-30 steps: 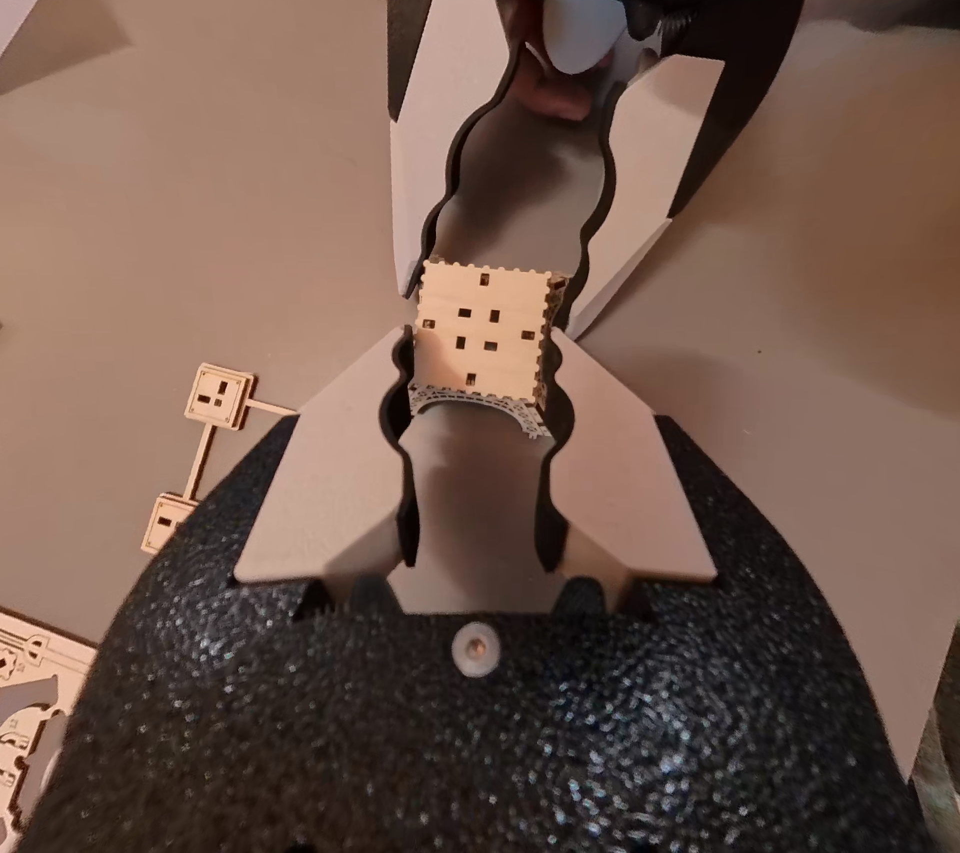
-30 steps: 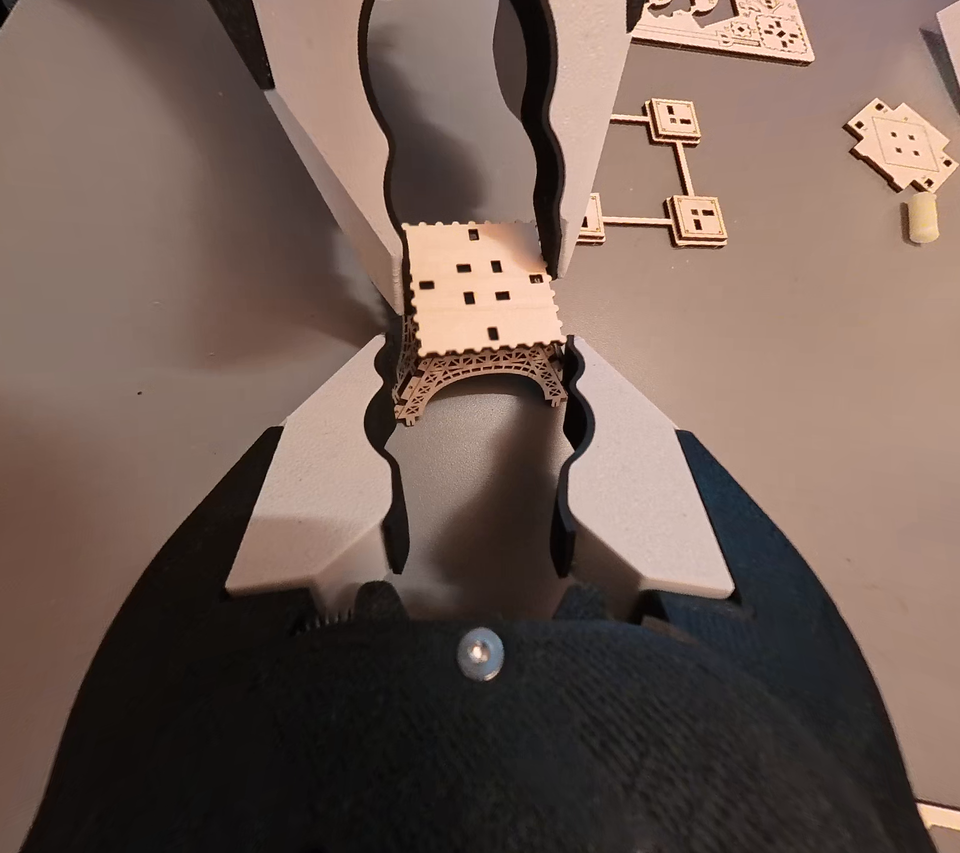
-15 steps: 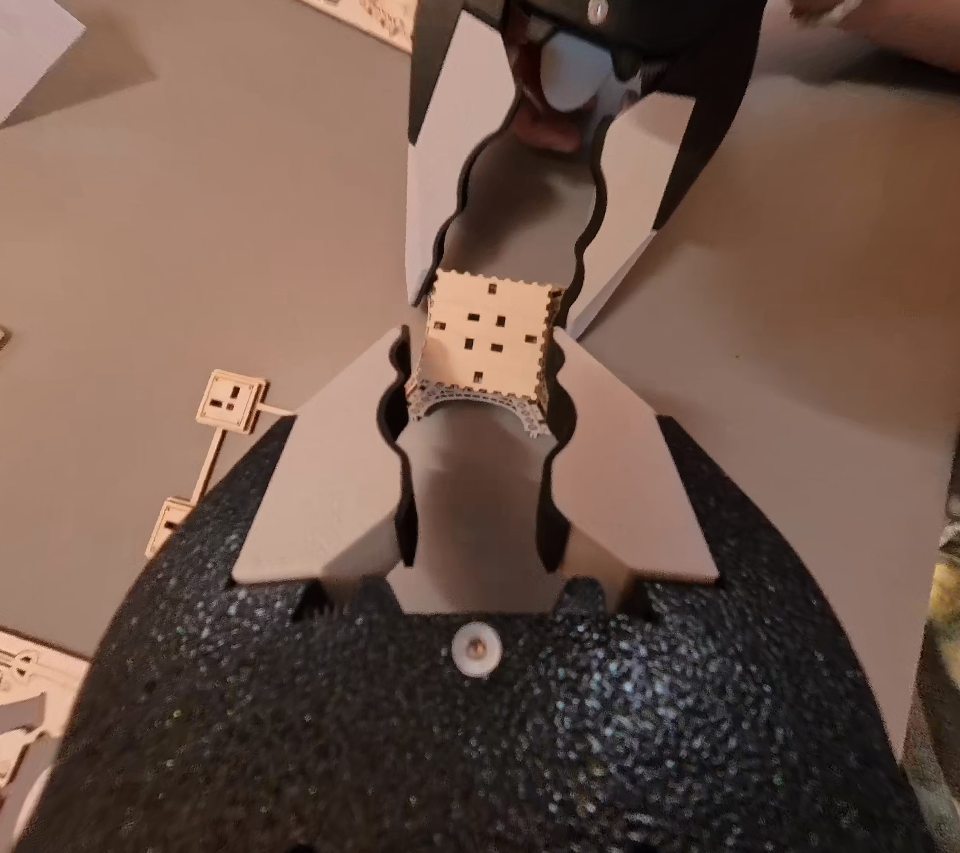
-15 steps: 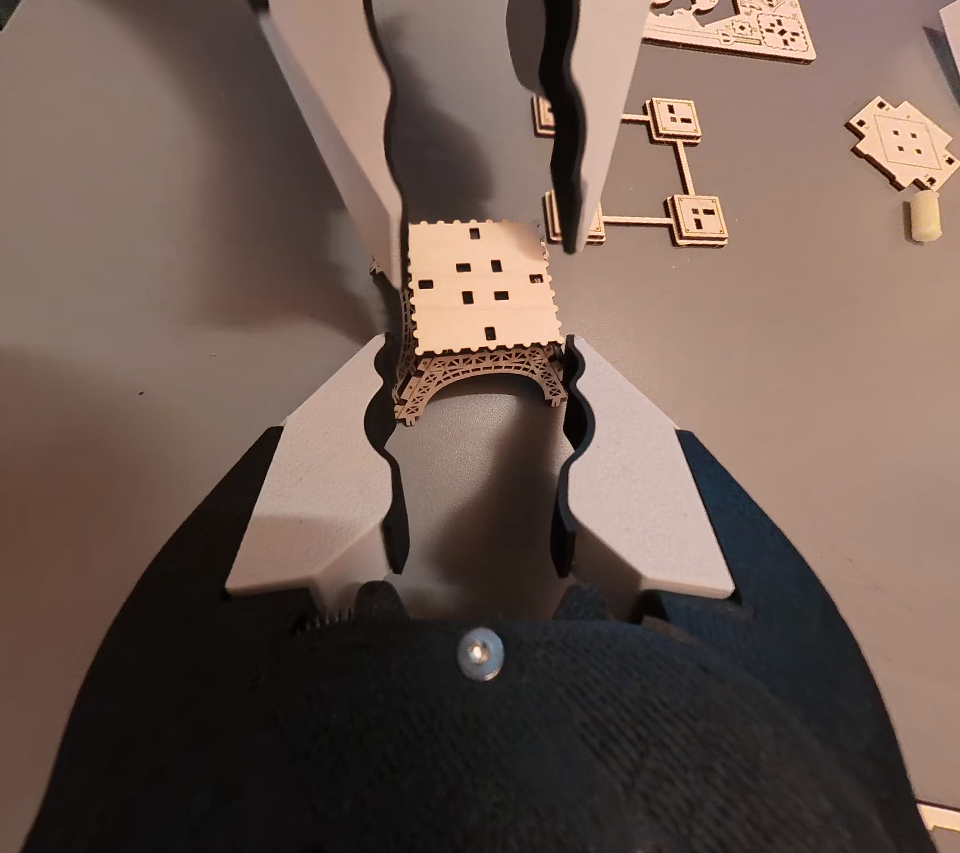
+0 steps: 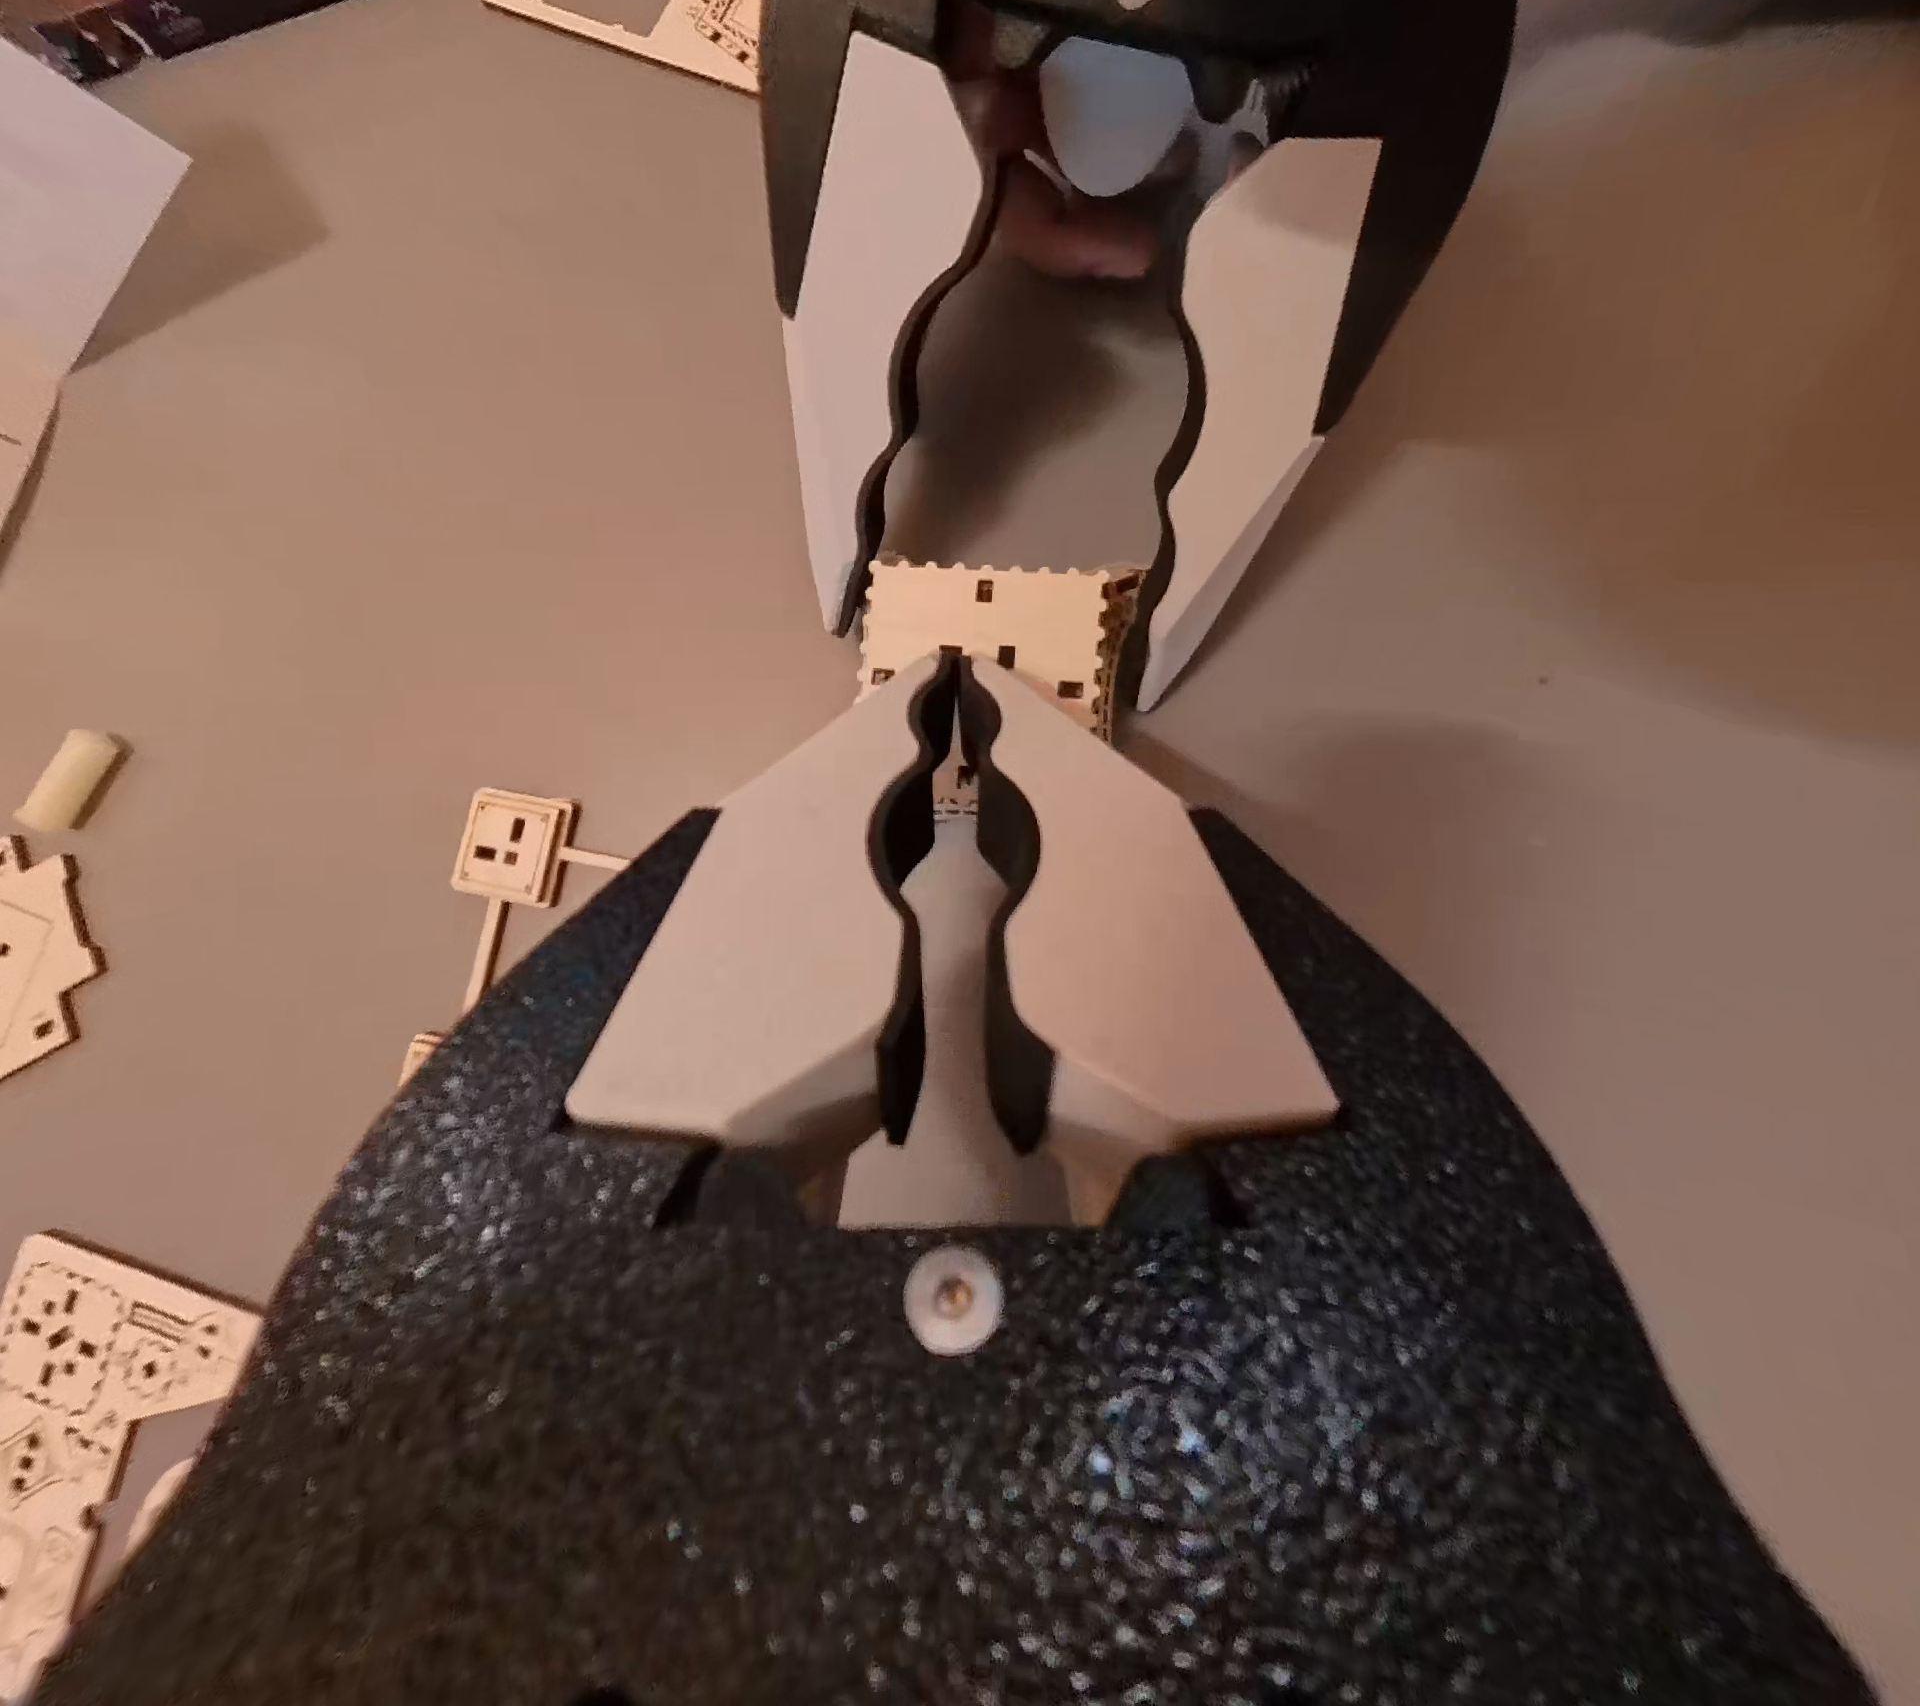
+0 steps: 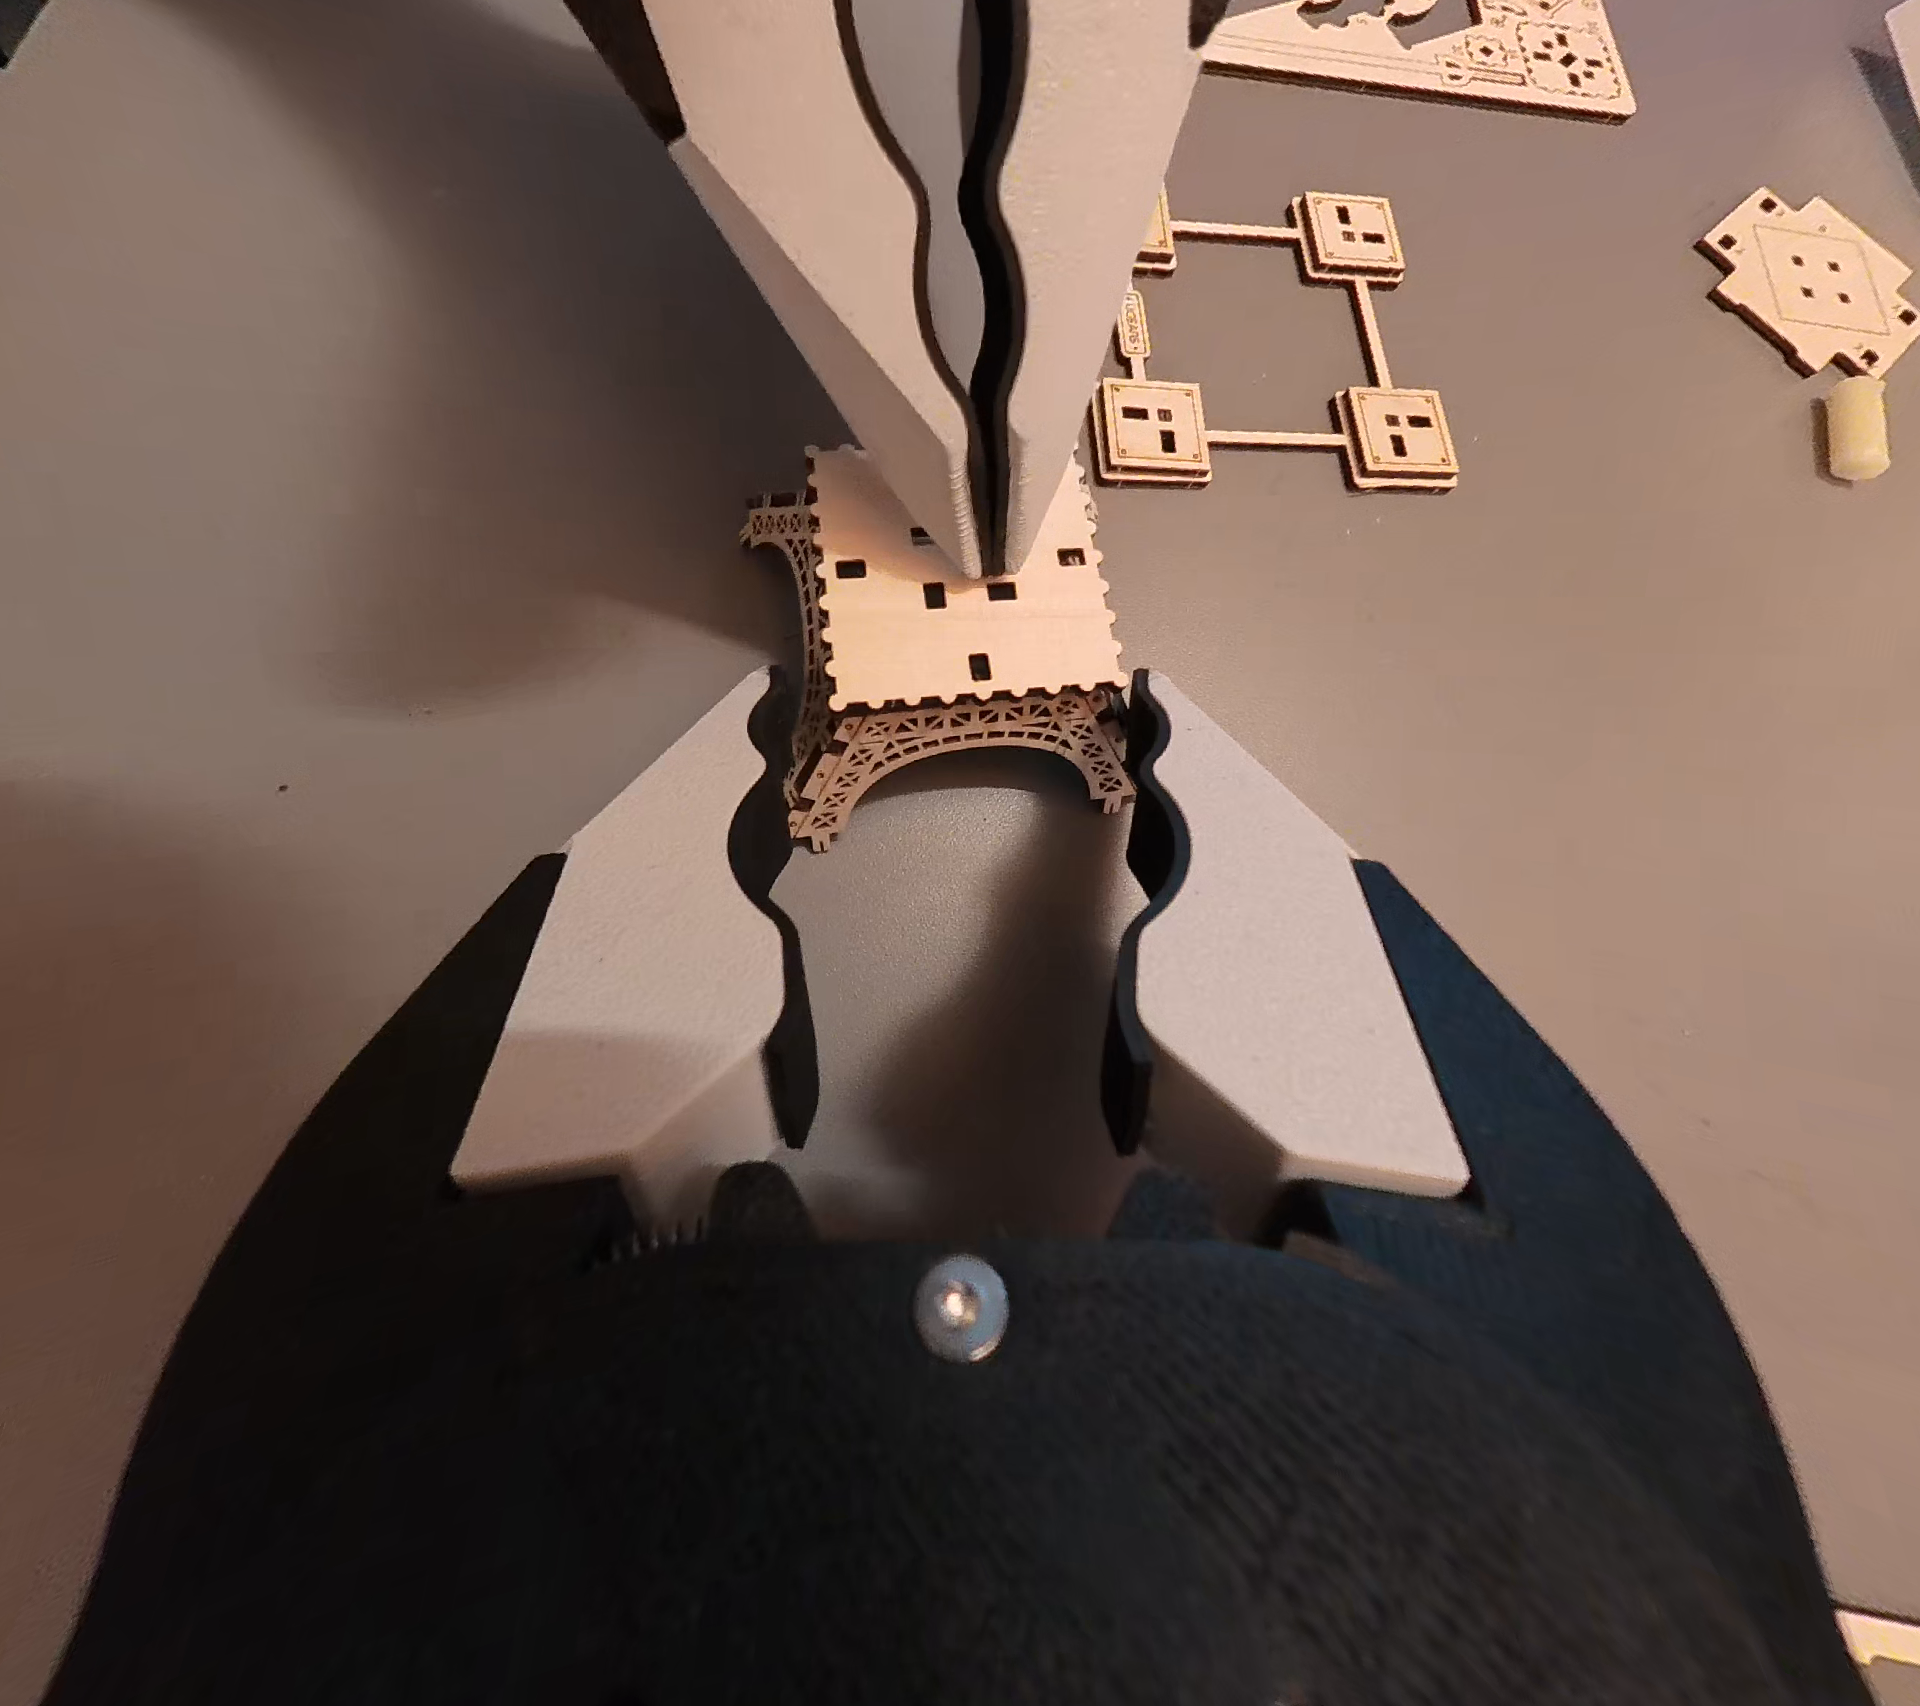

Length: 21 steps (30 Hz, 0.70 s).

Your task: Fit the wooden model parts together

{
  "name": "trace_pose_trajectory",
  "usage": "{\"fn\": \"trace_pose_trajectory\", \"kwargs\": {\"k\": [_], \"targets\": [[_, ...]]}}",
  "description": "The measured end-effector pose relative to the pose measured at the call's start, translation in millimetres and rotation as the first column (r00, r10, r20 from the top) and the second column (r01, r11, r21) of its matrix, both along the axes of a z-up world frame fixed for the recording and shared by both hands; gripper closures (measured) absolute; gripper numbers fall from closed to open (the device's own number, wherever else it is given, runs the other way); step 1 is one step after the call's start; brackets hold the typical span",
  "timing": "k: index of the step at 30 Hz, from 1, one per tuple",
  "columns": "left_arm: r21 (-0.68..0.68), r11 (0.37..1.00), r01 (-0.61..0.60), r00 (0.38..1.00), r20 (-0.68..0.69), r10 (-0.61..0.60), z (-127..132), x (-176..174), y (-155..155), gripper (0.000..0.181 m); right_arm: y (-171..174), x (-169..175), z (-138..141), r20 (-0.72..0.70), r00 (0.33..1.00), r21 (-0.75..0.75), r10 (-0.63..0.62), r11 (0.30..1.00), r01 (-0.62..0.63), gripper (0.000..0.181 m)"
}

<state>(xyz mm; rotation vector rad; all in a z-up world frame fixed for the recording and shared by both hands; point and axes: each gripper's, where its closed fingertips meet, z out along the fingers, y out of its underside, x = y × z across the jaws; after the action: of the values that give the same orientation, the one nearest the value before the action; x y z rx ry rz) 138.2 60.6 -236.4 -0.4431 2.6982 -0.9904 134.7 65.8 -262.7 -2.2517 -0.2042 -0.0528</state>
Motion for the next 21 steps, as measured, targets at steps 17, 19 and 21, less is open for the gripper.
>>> {"fn": "trace_pose_trajectory", "kwargs": {"k": [17, 19, 21], "targets": [[-0.008, 0.998, 0.067, 0.996, -0.058, -0.068, 15, -13, -2, 0.181, 0, 0, 0, -0.009, 1.000, -0.003, 0.000, 1.000, 0.000, 0.118], [0.032, 0.994, 0.103, 0.992, -0.073, -0.100, 11, -17, -2, 0.181, 0, 0, 0, -0.010, 1.000, -0.003, 0.000, 1.000, 0.000, 0.118], [0.078, 0.990, 0.117, 0.991, -0.070, -0.111, 7, -17, -2, 0.181, 0, 0, 0, -0.008, 1.000, -0.003, 0.000, 1.000, 0.000, 0.118]]}}
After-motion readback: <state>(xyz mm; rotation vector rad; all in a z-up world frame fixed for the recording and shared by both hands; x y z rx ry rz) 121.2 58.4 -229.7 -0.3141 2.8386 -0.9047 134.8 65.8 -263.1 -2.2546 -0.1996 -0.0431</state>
